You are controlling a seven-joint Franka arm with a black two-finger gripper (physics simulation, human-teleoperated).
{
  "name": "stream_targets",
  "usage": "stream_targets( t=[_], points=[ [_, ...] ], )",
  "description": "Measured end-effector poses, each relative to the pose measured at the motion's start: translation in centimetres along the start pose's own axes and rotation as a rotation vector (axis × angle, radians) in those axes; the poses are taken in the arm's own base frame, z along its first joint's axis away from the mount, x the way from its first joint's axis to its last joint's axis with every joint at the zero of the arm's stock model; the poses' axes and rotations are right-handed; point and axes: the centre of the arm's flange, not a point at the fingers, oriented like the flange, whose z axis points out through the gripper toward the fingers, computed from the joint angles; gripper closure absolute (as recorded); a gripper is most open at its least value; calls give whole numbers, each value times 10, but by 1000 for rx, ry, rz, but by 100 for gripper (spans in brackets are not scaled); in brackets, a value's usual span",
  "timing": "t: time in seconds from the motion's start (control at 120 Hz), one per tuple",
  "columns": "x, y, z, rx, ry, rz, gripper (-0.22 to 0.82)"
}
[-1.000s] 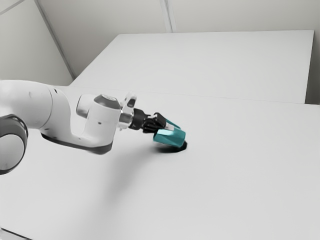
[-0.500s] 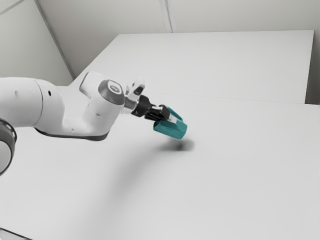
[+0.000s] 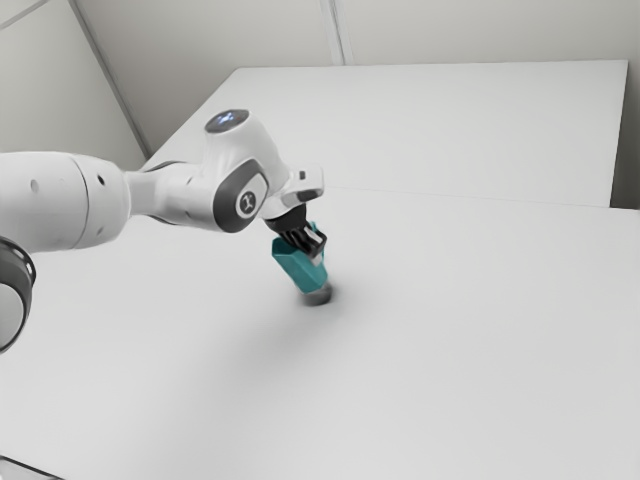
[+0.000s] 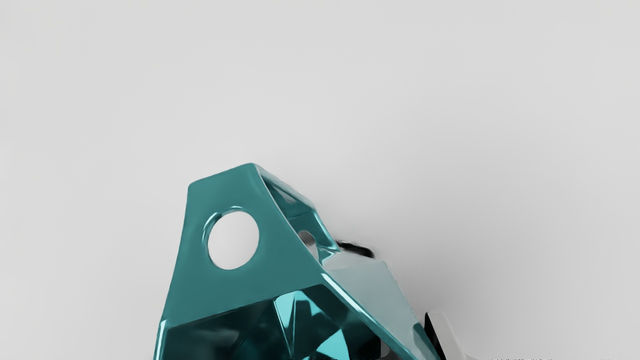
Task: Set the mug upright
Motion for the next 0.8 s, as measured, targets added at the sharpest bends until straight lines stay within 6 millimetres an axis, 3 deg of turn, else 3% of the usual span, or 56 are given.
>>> stream_targets(
  t=[0.667, 0.8],
  points=[
    [-4, -1, 40, 107, -105, -349, 79],
    [-5, -2, 45, 103, -109, -393, 61]
  ],
)
